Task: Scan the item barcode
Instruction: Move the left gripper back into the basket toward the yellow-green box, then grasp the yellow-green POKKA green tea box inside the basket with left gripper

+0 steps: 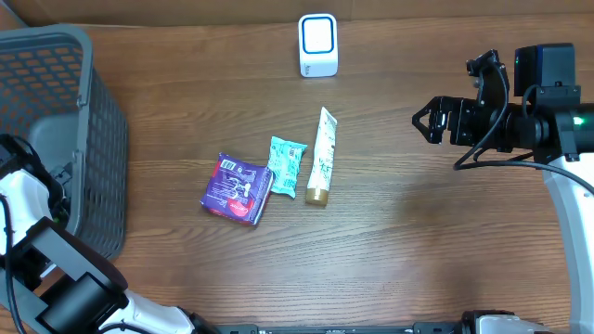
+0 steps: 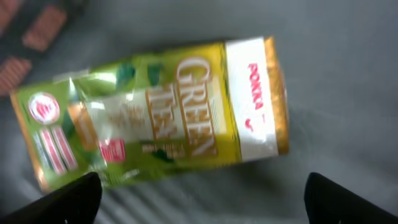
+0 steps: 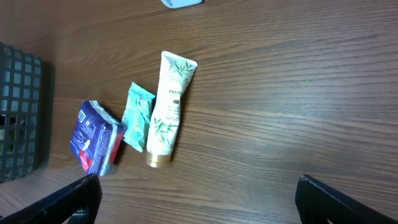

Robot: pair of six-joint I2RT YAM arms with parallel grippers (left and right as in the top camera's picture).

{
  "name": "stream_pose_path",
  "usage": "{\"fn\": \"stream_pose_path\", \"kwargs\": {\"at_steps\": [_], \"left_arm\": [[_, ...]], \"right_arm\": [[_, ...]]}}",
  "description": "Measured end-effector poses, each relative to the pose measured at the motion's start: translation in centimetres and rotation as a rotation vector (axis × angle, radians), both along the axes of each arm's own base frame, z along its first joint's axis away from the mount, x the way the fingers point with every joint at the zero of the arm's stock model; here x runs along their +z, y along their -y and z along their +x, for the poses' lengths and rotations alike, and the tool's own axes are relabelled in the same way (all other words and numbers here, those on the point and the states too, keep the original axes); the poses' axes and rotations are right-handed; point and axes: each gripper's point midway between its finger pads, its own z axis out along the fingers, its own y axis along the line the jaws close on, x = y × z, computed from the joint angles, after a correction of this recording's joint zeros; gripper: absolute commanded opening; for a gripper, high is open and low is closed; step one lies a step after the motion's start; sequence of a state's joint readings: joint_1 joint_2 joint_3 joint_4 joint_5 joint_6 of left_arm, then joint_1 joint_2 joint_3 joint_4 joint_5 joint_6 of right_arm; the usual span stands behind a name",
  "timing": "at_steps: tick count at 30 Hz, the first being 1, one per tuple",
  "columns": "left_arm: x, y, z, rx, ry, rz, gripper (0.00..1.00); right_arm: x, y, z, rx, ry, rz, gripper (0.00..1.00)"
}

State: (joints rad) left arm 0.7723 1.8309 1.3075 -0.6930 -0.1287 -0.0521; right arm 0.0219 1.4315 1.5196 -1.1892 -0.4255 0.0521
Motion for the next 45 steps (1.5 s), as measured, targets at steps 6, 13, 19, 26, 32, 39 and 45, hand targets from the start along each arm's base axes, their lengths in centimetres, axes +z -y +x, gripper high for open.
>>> {"fn": "stream_pose_path", "kwargs": {"at_steps": [6,13,19,26,32,39,45], "left_arm": [[0.5,-0.9,0.9,-0.083,0.006,0.058,1.00],[1.0,-1.4,2.2,-0.301,-0.012,0.123,0.98],[0.7,-0.7,2.9,-0.475,-0.032,0.126,0.97],[-1.3,-0.9,2.4,-0.540,-0.103,0.115,0.96],[-1.2,-1.7,2.1,-0.548,-0.145,0.155,0.88],[-1.7,-2.2,1.5,-0.548,-0.196,0.165,0.88],[-2.3,-2.3,1.3,-0.541,-0.215,0.158,0.82]], "right_arm": [[0.0,0.0,0.0,0.000,0.000,0.000,1.00],[0.0,0.0,0.0,0.000,0.000,0.000,1.00],[0.0,0.0,0.0,0.000,0.000,0.000,1.00],[0.0,0.0,0.0,0.000,0.001,0.000,1.00],[0.0,0.0,0.0,0.000,0.000,0.000,1.00],[0.0,0.0,0.0,0.001,0.000,0.000,1.00],[0.0,0.0,0.0,0.001,0.000,0.000,1.00]]}}
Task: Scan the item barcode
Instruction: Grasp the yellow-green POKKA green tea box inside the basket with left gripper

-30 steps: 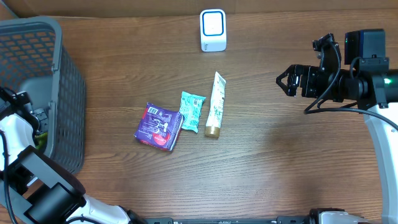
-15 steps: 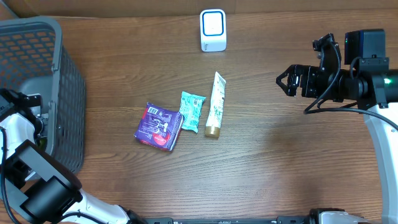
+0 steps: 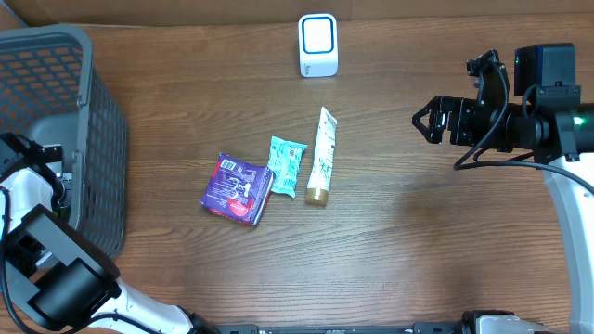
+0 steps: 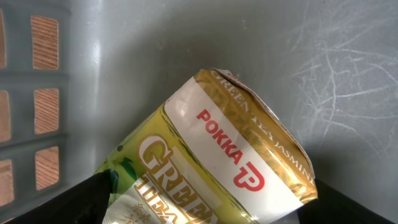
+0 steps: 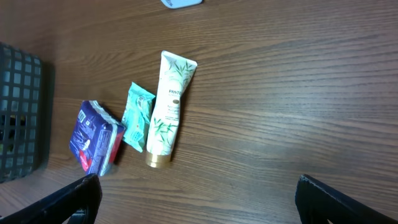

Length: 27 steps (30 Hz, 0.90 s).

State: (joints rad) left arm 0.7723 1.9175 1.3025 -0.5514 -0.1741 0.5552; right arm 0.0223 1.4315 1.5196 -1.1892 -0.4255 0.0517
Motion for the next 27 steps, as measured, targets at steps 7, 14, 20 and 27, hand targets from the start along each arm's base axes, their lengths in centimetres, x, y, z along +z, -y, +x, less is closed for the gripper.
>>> {"fn": "stream_pose_path", "kwargs": {"at_steps": [7,14,20,27], "left_arm": [[-0.3,0.4,0.3,0.036,0.033,-0.034,0.70],[-0.1,1.7,1.2,0.139,0.126,-0.143,0.68],[0.3,3.5,2.4,0.252,0.233,-0.282,0.63],[1.1,5.8,4.8,0.363,0.386,-0.482,0.75]], "right_arm": [[0.0,0.0,0.0,0.000,-0.001,0.000,1.00],[0.0,0.0,0.0,0.000,0.000,0.000,1.00],[0.0,0.0,0.0,-0.001,0.000,0.000,1.00],[0.0,0.0,0.0,0.000,0.000,0.000,1.00]]}}
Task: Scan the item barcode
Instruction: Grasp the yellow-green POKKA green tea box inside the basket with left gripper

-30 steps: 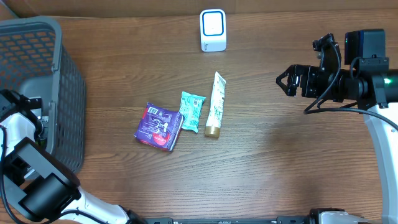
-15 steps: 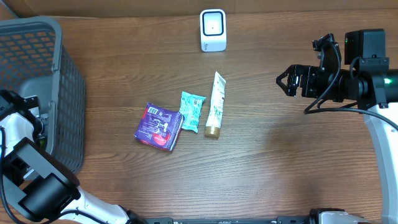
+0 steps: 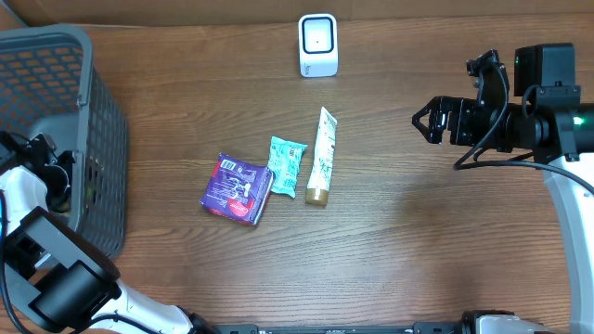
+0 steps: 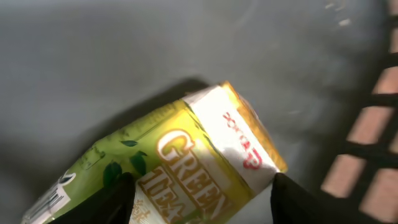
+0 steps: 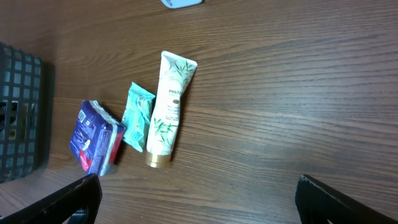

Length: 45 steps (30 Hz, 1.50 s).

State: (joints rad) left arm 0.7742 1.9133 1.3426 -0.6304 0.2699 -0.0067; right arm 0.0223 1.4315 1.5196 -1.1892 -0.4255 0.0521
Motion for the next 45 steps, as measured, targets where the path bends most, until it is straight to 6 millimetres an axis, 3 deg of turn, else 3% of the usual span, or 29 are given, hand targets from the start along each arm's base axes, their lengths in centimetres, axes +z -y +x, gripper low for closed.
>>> {"fn": "stream_pose_path", "kwargs": {"at_steps": [2,7,16,28,33,37,41,45], "left_arm": [[0.2,0.4,0.4,0.009,0.025,-0.031,0.87],[0.4,0.4,1.0,-0.012,0.029,-0.001,0.94],[-0.4,0.3,1.4,-0.267,-0.066,0.212,1.00],[-0.9,-0.8,1.1,-0.485,-0.296,0.448,0.99],[-1.0,-0.8,0.8,-0.508,-0.313,0.458,0.86],[-1.4,-0.6,0.4,-0.513,-0.325,0.446,0.65],[-1.5,-0.6,0.2,-0.508,-0.333,0.446,0.59],[-1.5,-0.6,0.2,-0.461,-0.329,0.431,0.39]], "right_arm": [[0.0,0.0,0.0,0.000,0.000,0.000,1.00],[0.0,0.0,0.0,0.000,-0.001,0.000,1.00],[0.0,0.0,0.0,0.000,0.000,0.000,1.00],[0.0,0.0,0.0,0.000,0.001,0.000,1.00],[0.0,0.0,0.0,0.000,0.001,0.000,1.00],[0.0,0.0,0.0,0.000,0.001,0.000,1.00],[0.0,0.0,0.0,0.000,0.001,0.000,1.00],[0.0,0.0,0.0,0.000,0.000,0.000,1.00]]}}
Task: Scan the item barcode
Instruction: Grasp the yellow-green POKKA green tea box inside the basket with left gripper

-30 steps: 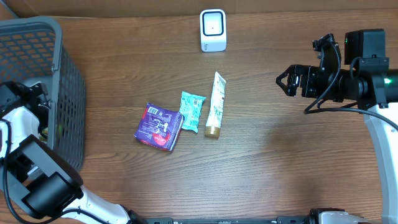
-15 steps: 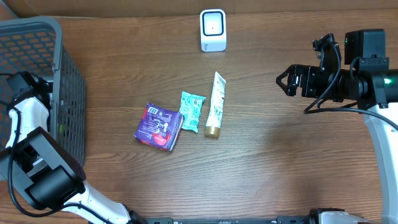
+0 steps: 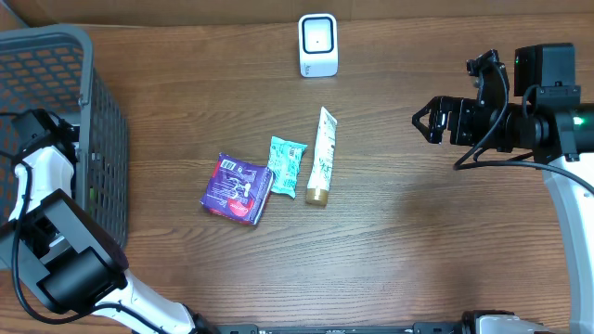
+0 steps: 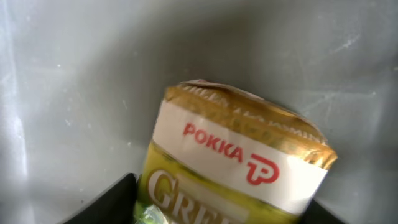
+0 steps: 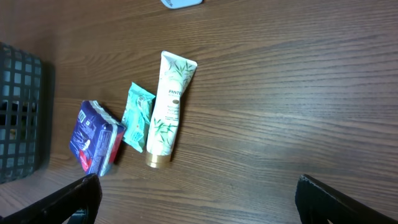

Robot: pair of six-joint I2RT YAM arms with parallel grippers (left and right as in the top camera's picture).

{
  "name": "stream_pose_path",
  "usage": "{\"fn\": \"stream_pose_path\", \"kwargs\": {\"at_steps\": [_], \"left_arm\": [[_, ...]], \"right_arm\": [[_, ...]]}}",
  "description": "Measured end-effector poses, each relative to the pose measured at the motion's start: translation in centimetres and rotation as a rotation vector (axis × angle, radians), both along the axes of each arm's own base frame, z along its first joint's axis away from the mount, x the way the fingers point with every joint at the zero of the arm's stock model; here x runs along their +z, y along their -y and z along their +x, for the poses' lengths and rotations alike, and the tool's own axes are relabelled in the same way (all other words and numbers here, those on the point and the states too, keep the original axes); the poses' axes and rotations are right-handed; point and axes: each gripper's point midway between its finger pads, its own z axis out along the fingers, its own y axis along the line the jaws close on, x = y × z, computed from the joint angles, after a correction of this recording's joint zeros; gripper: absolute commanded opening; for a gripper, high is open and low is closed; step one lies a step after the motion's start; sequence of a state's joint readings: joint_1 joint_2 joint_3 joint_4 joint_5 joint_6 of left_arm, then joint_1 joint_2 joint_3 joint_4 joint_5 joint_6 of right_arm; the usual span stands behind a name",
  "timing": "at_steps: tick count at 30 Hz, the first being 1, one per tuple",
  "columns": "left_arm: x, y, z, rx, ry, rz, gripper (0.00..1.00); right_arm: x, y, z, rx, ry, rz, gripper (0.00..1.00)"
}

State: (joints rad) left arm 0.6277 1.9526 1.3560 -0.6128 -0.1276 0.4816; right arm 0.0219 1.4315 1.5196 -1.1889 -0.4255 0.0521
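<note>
A yellow-green Pokka green tea carton (image 4: pixel 239 168) fills the left wrist view, standing over the grey basket floor (image 4: pixel 62 93). My left gripper (image 4: pixel 221 202) is shut on it, a dark finger (image 4: pixel 115 199) against its left side and the other mostly hidden behind its right edge. Overhead, my left arm (image 3: pixel 42 139) reaches inside the grey basket (image 3: pixel 56 56). The white scanner (image 3: pixel 317 44) stands at the table's far middle. My right gripper (image 3: pixel 429 121) hangs open at the right, above the table, holding nothing.
A purple pack (image 3: pixel 238 189), a teal packet (image 3: pixel 287 165) and a white tube with a gold cap (image 3: pixel 321 156) lie side by side mid-table; the right wrist view shows the same tube (image 5: pixel 169 109). The basket's mesh wall (image 3: pixel 107 158) stands between the left arm and the table.
My left arm has shifted toward the far side of the basket. The carton now stands nearly upright between the jaws instead of tilted, with plain basket floor behind it. The right arm is unchanged.
At first the carton lay on its side on the basket floor below my open left gripper. Then its top end was between the open jaws near the mesh wall. Then the jaws had narrowed around it, and now they hold it. The right arm never moved.
</note>
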Motion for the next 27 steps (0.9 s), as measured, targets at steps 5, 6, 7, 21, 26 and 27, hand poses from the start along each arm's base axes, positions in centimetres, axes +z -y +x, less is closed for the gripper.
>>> {"fn": "stream_pose_path", "kwargs": {"at_steps": [5,6,7,21,26,27], "left_arm": [[-0.1,0.2,0.1,0.076,0.032,-0.026,0.28],[0.0,0.1,0.1,0.096,0.041,-0.029,0.28],[0.0,0.1,0.2,0.108,0.047,-0.031,0.28],[1.6,0.6,0.7,0.299,0.105,-0.127,0.06],[4.8,0.5,2.3,0.346,0.133,-0.171,0.04],[5.9,0.4,2.7,0.349,0.149,-0.177,0.04]], "right_arm": [[0.0,0.0,0.0,0.000,0.001,0.000,1.00],[0.0,0.0,0.0,0.000,0.000,0.000,1.00],[0.0,0.0,0.0,0.001,0.001,0.000,1.00],[0.0,0.0,0.0,0.001,0.001,0.000,1.00],[0.0,0.0,0.0,0.000,0.001,0.000,1.00],[0.0,0.0,0.0,0.001,0.001,0.000,1.00]]}}
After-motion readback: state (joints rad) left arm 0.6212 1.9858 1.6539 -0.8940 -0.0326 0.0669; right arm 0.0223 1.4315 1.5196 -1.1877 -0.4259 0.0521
